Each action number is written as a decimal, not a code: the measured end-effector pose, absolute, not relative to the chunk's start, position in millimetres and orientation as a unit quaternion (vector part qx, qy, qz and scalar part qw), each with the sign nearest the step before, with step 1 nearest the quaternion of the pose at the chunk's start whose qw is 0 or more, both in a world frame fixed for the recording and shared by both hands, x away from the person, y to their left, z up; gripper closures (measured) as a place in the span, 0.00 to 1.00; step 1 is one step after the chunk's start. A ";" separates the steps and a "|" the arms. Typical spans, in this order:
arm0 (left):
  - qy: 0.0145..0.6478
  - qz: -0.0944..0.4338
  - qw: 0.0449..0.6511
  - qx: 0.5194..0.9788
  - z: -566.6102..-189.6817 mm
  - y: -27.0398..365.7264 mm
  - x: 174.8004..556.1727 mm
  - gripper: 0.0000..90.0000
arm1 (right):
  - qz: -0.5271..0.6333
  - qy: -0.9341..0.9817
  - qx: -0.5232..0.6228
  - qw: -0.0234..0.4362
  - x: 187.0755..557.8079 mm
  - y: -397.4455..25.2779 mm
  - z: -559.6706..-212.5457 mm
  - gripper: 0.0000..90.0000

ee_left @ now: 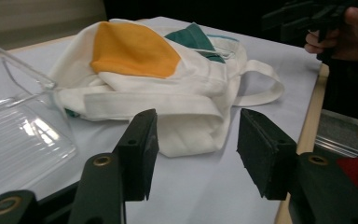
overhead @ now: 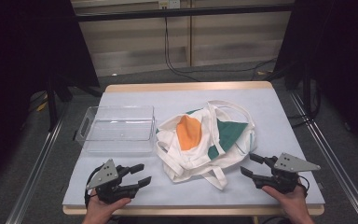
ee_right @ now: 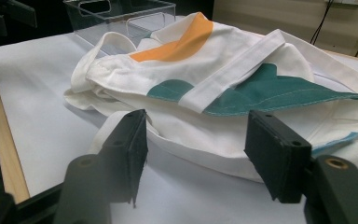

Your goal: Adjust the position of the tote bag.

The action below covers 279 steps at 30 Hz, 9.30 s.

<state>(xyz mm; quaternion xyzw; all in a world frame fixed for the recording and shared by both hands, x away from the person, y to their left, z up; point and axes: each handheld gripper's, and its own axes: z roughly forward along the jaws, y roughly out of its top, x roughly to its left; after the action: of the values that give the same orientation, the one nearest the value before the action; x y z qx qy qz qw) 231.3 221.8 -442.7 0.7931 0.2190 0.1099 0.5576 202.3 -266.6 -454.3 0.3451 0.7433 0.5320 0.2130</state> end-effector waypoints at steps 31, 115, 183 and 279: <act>0.186 0.040 0.521 0.832 -431.5 152.8 263.9 0.83 | 0.533 0.751 0.338 0.194 204.3 -257.4 -458.1 0.47; 0.147 -0.030 0.437 0.887 -461.1 47.4 334.2 0.96 | 0.515 0.770 0.333 0.174 211.0 -251.3 -464.4 0.46; 0.220 0.043 0.512 0.829 -390.1 120.6 395.8 0.98 | 0.465 0.760 0.388 0.236 268.4 -279.5 -447.6 0.50; 0.206 0.072 0.553 0.804 -390.2 152.1 356.9 0.72 | 0.502 0.779 0.340 0.163 315.1 -257.6 -425.6 0.64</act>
<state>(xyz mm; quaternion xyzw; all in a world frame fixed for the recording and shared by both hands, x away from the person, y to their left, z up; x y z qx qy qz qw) 356.9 152.1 -390.2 0.8038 0.2059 0.0724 0.5535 315.1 -257.6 -425.6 0.3402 0.7786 0.5017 0.1627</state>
